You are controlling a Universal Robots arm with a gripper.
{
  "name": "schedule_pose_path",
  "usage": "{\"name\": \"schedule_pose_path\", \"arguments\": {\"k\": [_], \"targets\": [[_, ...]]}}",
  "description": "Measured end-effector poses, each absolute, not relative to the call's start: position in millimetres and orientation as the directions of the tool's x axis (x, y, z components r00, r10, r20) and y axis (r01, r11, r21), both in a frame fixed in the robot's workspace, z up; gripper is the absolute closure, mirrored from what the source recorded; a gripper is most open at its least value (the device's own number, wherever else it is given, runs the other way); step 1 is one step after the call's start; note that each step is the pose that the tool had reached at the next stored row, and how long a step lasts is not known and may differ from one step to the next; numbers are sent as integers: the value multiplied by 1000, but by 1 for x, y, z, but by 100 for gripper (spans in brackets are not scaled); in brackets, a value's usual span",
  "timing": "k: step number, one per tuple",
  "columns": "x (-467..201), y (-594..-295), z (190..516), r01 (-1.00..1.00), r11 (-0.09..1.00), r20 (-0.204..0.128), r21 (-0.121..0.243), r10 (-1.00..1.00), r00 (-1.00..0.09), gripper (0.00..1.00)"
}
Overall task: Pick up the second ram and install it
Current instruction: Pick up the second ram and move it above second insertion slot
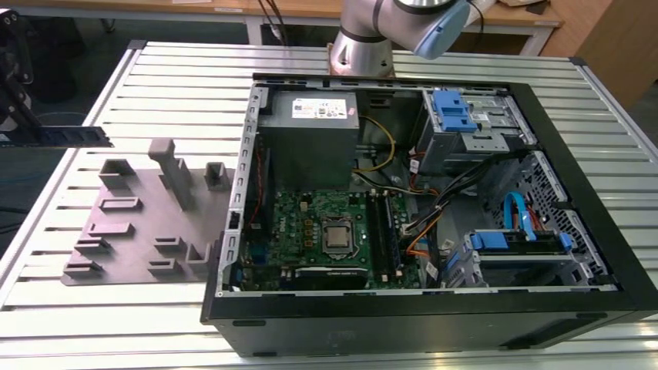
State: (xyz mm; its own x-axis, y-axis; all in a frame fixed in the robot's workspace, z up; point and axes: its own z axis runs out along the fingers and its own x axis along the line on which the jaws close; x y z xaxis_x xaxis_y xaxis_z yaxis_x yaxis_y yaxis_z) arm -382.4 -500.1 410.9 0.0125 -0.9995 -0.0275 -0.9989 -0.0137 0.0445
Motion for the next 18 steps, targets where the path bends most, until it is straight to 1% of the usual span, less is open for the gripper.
{"name": "schedule_pose_path", "arguments": {"k": [18], "targets": [[-382,-500,436,-999,-14,-27,45,-1000,13,89]]}}
